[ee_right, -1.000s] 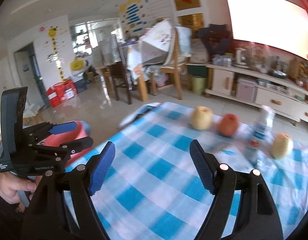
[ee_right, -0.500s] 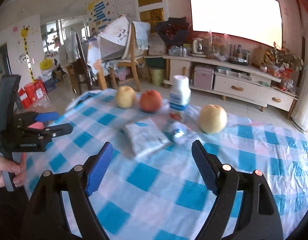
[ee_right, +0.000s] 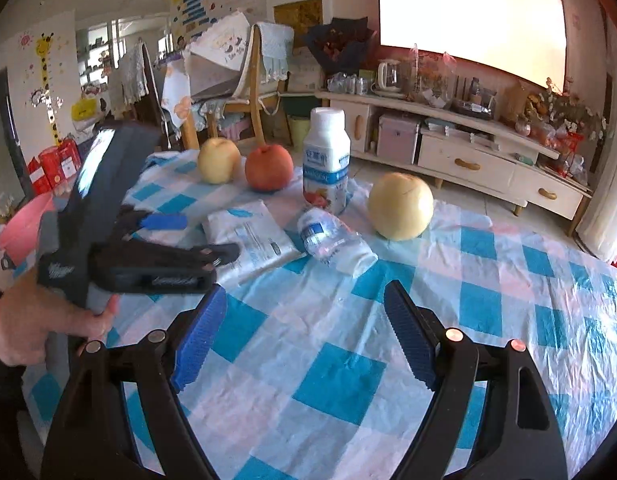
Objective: Collect trash
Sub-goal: 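Move both tools back over the table toward the white wipes pack, then grasp the white wet-wipes pack with the left tool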
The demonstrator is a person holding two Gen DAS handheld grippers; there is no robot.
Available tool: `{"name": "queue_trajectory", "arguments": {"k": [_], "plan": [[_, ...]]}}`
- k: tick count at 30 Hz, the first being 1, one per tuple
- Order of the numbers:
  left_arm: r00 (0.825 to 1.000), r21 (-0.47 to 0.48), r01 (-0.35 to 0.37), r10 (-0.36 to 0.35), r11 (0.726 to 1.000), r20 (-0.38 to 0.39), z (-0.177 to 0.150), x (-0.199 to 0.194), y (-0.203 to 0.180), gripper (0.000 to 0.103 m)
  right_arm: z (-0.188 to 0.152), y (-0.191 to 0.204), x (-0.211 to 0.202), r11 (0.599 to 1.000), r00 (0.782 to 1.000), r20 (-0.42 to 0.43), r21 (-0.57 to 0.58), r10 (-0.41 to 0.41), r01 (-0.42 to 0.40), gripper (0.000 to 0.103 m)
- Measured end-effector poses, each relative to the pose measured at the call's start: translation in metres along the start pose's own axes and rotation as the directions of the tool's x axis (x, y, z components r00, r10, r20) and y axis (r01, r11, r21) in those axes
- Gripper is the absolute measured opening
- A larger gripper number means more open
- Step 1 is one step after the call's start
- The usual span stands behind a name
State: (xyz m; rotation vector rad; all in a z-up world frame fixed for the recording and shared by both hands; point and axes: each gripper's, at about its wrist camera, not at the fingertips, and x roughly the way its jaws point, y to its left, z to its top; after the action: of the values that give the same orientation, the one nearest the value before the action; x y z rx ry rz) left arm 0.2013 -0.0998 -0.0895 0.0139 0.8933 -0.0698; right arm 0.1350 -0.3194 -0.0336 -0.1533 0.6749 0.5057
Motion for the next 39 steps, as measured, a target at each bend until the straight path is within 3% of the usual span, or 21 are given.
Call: {"name": "queue_trajectory", "arguments": {"k": [3,9,11,14,28,36,39], "plan": [[1.000,-0.033,0.001,-0.001,0.999,-0.014,0.011,0.013,-0.006,0.084,-0.002,-0.003,0.002,1.000,1.000,-0.008,0.009,0.010,-0.009,0.082],[0.997,-0.078,-0.076,0.074,0.994,-0.033,0.027,0.036,-0.017,0.084,-0.004,-0.002,0.000,1.000,1.000,-0.009,0.004,0.021,-0.021,0.082],[0.995,-0.109,-0.092,0.088,0.990,-0.044,0.032,0.041,-0.018,0.091,-0.003,-0.001,-0.002,1.000,1.000,-0.010,0.002,0.028,-0.028,0.082],[0.991,-0.134,-0.128,0.121,0.983,-0.056,0.034,0.046,-0.019,0.093,-0.003,0.001,-0.004,0.999,0.999,-0.002,-0.004,0.038,-0.038,0.082],[0.968,-0.192,-0.238,0.216,0.952,-0.130,0.035,0.047,-0.029,0.098,-0.010,0.000,-0.006,0.998,0.999,-0.006,-0.020,0.051,-0.051,0.082],[0.961,-0.347,-0.265,0.219,0.900,-0.167,0.013,0.035,-0.005,0.099,-0.014,0.002,-0.007,0.997,0.998,-0.012,-0.042,0.065,-0.066,0.082],[0.947,-0.344,-0.317,0.275,0.884,-0.165,0.012,0.031,0.003,0.099,-0.015,0.001,-0.008,0.997,0.997,-0.013,-0.036,0.073,-0.074,0.082]]}}
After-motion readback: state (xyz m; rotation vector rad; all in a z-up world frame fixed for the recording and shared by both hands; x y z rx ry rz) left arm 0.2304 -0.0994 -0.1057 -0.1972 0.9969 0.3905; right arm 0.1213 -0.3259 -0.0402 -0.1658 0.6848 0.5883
